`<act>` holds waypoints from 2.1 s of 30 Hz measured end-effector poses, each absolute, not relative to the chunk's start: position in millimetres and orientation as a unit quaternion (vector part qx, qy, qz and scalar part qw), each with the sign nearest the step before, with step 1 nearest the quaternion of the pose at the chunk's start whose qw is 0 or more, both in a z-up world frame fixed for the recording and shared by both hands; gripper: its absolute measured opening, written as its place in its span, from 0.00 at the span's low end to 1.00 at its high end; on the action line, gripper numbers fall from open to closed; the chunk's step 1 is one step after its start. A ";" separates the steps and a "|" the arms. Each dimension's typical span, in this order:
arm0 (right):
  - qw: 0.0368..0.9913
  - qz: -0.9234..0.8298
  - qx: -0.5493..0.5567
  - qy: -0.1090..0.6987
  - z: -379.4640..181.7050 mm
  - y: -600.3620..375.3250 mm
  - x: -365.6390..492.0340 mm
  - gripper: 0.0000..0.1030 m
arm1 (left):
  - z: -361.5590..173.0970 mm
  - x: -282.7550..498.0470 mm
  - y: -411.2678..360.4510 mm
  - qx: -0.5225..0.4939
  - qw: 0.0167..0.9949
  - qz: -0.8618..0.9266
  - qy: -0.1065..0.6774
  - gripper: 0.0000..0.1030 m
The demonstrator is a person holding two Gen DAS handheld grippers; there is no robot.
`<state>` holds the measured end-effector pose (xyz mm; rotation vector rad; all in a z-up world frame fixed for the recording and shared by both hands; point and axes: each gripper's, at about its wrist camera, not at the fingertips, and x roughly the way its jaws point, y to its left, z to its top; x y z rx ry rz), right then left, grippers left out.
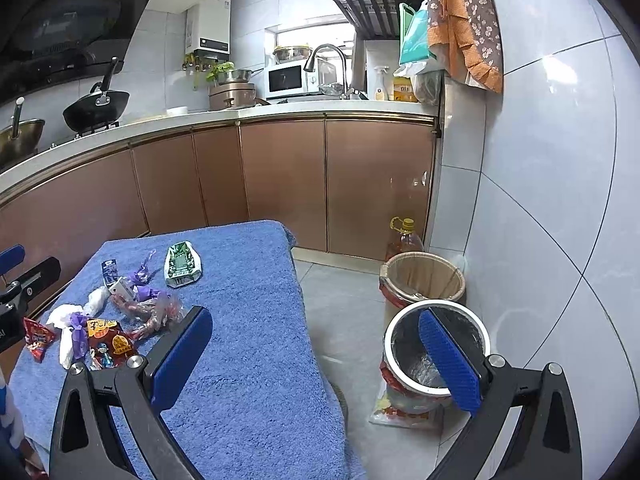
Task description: Collect trash
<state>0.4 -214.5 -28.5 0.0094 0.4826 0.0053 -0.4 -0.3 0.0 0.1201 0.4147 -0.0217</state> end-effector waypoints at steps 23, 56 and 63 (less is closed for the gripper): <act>0.975 -0.011 0.008 0.224 -24.9 -214.7 0.5 1.00 | 0.0 -0.1 -0.5 0.058 0.977 -0.011 0.206 0.83; 0.974 -0.003 -0.003 0.227 -31.5 -210.0 18.3 1.00 | -4.7 22.4 -4.0 0.059 0.973 -0.029 0.220 0.83; 0.979 0.011 0.008 0.205 -25.2 -207.9 26.9 1.00 | -11.0 36.3 9.2 0.052 0.970 -0.036 0.234 0.83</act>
